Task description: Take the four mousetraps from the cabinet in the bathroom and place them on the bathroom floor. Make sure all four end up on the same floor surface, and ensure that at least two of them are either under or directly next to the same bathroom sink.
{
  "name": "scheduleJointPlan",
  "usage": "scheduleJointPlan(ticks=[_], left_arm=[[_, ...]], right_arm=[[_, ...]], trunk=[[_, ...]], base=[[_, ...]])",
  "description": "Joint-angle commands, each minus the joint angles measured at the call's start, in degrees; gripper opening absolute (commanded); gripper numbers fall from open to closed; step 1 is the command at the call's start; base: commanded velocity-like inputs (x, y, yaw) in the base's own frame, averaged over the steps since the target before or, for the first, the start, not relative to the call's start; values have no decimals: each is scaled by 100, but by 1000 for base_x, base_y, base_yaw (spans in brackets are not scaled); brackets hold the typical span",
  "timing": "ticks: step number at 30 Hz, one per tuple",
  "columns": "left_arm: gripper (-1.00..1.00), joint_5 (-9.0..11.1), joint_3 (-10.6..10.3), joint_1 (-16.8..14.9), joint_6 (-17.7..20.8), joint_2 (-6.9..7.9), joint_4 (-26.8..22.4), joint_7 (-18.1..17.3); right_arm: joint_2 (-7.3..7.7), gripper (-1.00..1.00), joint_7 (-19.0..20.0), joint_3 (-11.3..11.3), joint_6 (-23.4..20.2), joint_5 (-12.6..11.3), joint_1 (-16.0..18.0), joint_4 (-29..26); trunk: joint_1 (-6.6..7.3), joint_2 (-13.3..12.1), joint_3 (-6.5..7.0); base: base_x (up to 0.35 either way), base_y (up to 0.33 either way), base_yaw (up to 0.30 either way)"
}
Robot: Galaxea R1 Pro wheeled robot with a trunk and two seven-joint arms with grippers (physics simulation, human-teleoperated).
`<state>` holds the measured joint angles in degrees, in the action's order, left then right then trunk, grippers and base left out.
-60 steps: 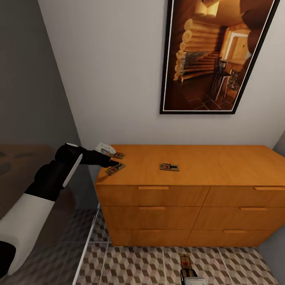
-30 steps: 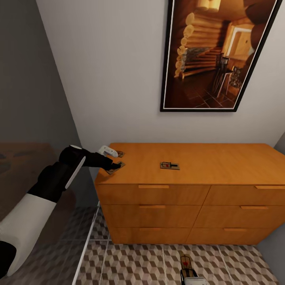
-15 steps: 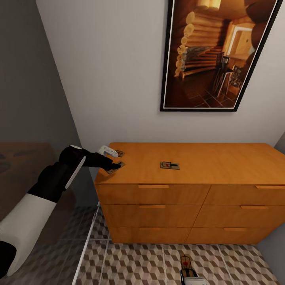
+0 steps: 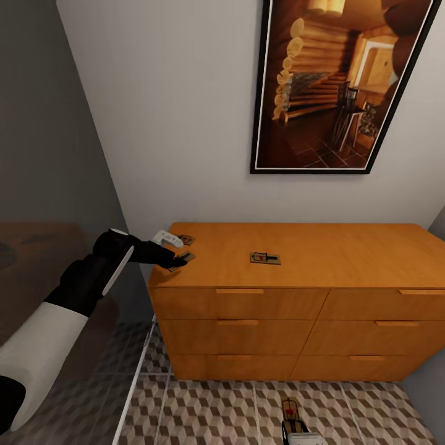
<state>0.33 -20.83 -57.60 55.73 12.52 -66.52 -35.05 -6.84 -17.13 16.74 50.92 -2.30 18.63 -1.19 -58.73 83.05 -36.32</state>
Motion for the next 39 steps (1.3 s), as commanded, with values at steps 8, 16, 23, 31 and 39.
scheduleJointPlan(ticks=[8,16,23,31,39], left_arm=[[100,2,-9,-5,-12,5,31,-11],[100,5,-9,-5,-159,2,106,-11],[100,3,-9,-5,-182,-3,178,-11],[100,2,-9,-2,-185,-1,201,-11],[100,2,-10,2,-185,-3,232,-11]], right_arm=[[-1,-100,-18,49,15,-33,6,5],[-1,-100,-18,49,15,-31,8,5],[-1,-100,-18,49,15,-31,5,5],[-1,-100,-18,49,15,-33,4,5],[-1,-100,-18,49,15,-32,8,5]], trunk=[[0,3,-5],[0,3,-5],[0,3,-5],[0,3,-5],[0,3,-5]], base=[[0,0,0],[0,0,0],[0,0,0],[0,0,0],[0,0,0]])
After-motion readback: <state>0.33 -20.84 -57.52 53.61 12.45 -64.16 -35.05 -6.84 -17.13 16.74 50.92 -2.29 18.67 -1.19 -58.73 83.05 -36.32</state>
